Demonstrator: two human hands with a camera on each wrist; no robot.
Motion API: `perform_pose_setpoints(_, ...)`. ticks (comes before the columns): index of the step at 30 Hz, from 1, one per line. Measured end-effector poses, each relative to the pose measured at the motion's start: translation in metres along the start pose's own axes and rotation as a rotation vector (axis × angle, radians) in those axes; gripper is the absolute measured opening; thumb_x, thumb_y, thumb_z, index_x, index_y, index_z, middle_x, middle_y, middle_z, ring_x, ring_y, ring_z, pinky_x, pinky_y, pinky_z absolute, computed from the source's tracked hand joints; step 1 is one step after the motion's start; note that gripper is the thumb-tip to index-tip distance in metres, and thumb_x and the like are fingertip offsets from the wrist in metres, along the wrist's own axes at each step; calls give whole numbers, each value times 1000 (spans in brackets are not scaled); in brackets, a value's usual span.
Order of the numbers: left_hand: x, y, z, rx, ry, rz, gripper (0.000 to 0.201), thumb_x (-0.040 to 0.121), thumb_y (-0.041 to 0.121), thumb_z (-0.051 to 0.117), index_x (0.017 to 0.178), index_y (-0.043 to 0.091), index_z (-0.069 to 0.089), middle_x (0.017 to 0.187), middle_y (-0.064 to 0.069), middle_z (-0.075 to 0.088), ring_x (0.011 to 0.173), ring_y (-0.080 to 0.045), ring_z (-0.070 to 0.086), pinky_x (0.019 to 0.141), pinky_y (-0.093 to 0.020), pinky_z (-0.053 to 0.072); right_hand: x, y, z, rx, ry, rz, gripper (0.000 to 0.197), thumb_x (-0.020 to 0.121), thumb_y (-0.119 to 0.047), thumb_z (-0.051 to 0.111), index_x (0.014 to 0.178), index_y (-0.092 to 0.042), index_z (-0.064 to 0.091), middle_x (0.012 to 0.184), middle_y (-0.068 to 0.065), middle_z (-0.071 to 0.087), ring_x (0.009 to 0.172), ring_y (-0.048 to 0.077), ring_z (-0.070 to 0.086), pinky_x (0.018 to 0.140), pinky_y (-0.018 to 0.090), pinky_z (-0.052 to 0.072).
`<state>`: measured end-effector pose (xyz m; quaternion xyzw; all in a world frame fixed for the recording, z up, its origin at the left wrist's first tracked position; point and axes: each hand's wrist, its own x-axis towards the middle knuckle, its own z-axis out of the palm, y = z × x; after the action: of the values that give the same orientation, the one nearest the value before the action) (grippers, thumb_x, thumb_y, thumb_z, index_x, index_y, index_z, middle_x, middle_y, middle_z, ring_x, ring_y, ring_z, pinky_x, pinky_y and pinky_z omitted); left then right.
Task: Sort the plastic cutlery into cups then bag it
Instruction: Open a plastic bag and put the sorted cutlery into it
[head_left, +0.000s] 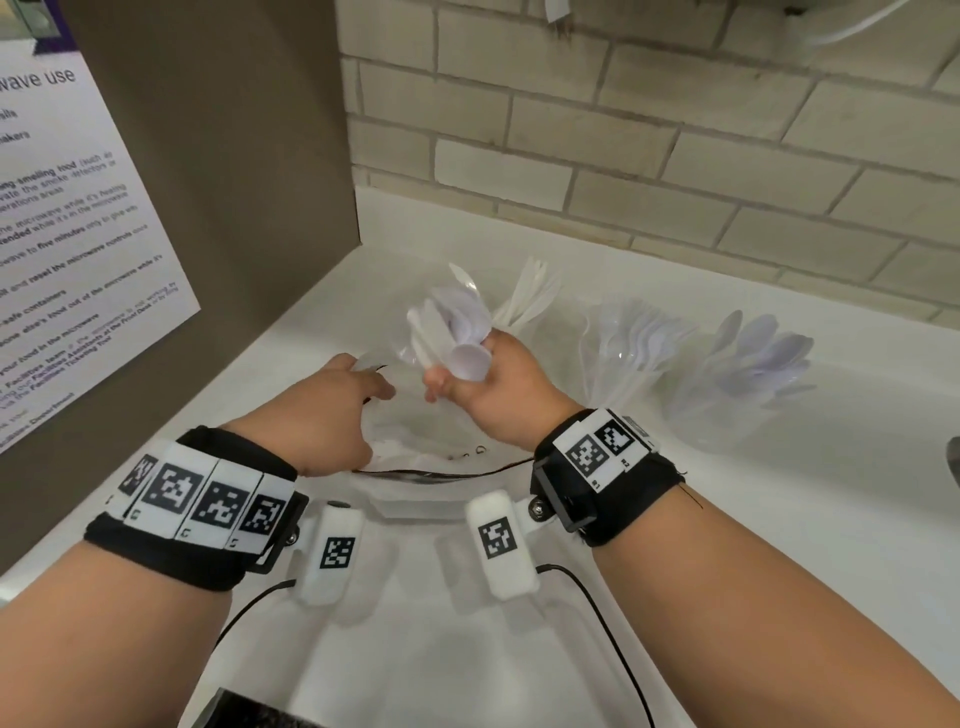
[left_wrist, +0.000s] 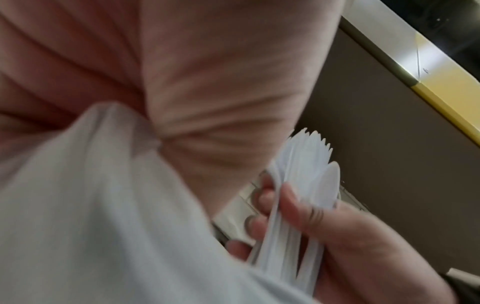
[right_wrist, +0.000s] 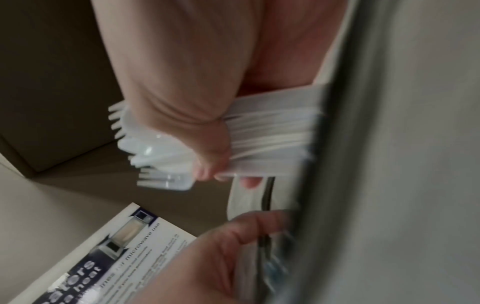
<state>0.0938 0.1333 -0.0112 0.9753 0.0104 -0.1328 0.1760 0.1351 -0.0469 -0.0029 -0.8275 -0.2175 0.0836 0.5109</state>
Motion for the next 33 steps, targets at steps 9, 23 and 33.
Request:
perform_pose_setpoints(9, 8, -35, -39, 33, 171, -345, 64, 78, 2, 56, 136, 28, 47, 139, -8, 26, 102, -30, 56, 95, -39, 47, 10, -34, -33, 907, 324, -47, 7, 93, -2, 55, 91, -7, 60, 73, 1, 60, 67, 15, 62, 76, 35, 54)
perform_pose_setpoints(23, 3, 67, 10, -1757, -302, 5, 58, 90, 53, 44, 123, 6, 55, 120, -18, 57, 116, -38, 55, 98, -47, 46, -2, -37, -47, 1015, 334, 20, 7, 92, -8, 58, 87, -8, 62, 74, 5, 66, 68, 16, 62, 77, 34, 50)
perform_pose_setpoints(33, 10, 98, -3, -2045, -568, 77, 49, 95, 38, 38, 120, 7, 66, 131, -12, 61, 118, -28, 58, 107, -47, 40, -15, -32, -33, 755, 310, -20, 12, 80, -3, 72, 86, -10, 65, 69, 8, 61, 67, 23, 60, 71, 40, 55)
